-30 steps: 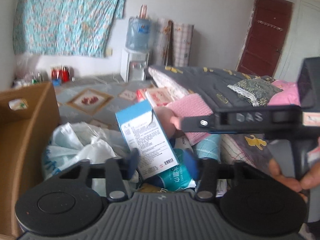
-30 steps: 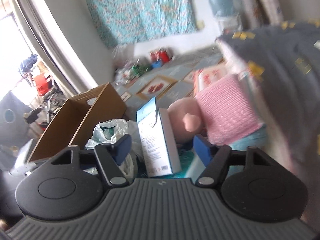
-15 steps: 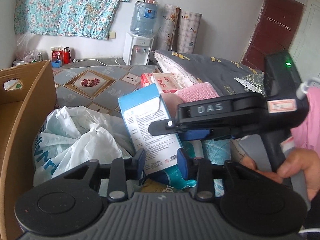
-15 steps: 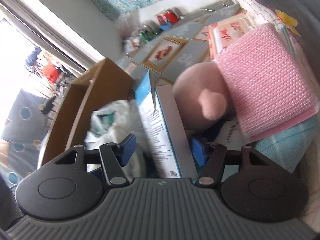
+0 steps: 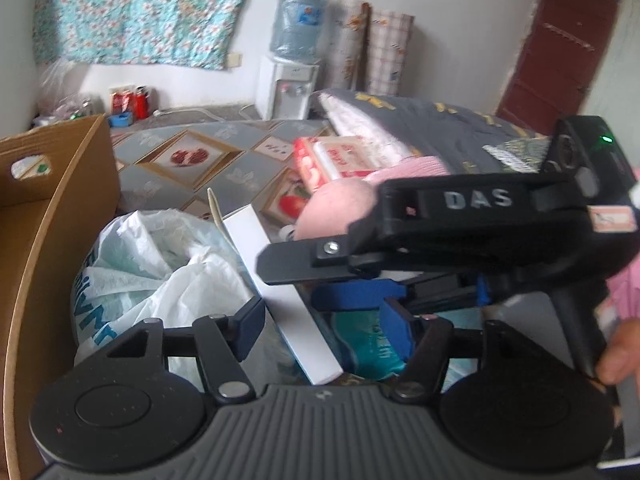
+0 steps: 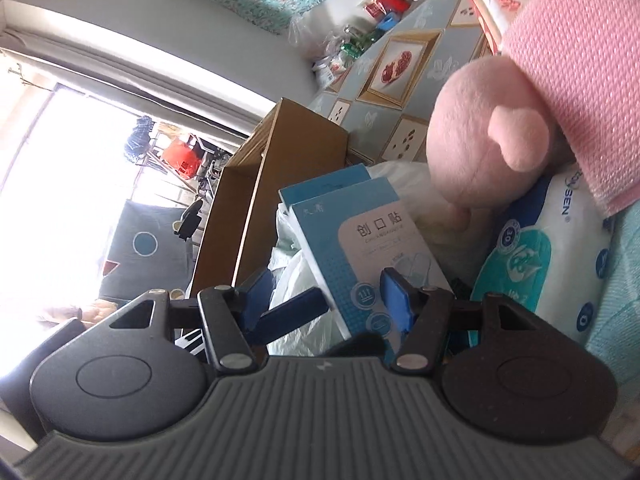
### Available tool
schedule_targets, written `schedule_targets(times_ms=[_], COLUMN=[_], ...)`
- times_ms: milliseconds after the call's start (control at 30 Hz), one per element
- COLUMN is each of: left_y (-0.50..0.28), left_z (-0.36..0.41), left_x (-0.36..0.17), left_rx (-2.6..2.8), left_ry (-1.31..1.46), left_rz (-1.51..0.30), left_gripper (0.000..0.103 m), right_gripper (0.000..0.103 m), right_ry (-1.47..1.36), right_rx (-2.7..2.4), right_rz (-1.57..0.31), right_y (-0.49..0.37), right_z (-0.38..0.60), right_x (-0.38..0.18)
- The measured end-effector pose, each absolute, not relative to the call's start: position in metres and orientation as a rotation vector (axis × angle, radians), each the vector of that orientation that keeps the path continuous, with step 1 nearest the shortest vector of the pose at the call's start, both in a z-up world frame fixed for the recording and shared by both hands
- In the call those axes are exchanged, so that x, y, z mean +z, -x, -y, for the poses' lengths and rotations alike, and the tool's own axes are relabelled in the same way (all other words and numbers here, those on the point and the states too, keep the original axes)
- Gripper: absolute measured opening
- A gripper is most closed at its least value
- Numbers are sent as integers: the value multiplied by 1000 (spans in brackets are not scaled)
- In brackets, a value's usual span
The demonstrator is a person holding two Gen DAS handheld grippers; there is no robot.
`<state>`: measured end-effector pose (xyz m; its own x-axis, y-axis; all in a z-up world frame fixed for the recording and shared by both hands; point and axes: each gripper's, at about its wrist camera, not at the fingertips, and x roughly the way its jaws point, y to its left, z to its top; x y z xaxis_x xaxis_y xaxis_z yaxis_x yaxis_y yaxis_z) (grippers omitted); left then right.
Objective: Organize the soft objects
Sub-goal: 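Reach the left gripper to the blue-and-white bandage box and grasp it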
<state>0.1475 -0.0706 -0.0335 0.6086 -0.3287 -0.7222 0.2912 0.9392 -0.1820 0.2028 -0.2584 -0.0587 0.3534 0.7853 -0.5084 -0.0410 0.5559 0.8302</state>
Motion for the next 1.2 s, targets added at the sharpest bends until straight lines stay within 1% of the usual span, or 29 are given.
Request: schedule_targets(times_ms=[33, 67, 100, 133, 267, 433, 533, 733, 800, 833, 900, 1000, 1167, 1200], left_y=[-150, -152, -155, -157, -158, -150, -147, -151, -150, -149, -147, -142, -137, -136], left_z=[70, 69, 68, 66, 53, 39, 30, 16, 14, 14, 14, 18, 26, 26], left_x=[-35, -37, -39, -41, -41, -34, -31, -37, -37, -38, -38, -36, -34, -34], left_rx=[-344, -332, -324, -317, -327, -331, -324, -303, -286, -271, -249, -230, -225, -226], left_ry=[49, 51, 54, 62, 127, 166, 194, 236, 228, 217, 190, 134, 78, 82], left_rz=[-848, -855, -863, -873, -871, -845, -834, -861, -863, -864, -865, -847, -833, -830], left_gripper=[54, 43, 38, 30, 26, 25, 25, 26, 28, 31, 32, 32, 37, 37], right_gripper=[61, 61, 61, 61, 61, 63, 70, 70, 70, 70, 70, 67, 49, 48], right_ry=[-838, -846, -852, -858, -857, -880, -903, -918, -902, -895, -882, -849, -770, -753], right_rx=[620, 619, 615, 611, 556, 534, 529, 566, 565, 564, 567, 557, 532, 526], right_rz=[-1086, -1084, -1081, -1076, -1034, -1035, -1051, -1100, -1112, -1118, -1123, -1112, -1091, -1086], right_y=[-203, -203, -202, -200, -199, -208, -217, -226, -226, -225, -221, -215, -202, -199], right_z=[260, 262, 265, 270, 281, 282, 270, 245, 239, 237, 234, 231, 231, 232], right_x=[-59, -60, -60, -60, -57, -61, -69, -83, -84, -84, -82, -76, -59, -56])
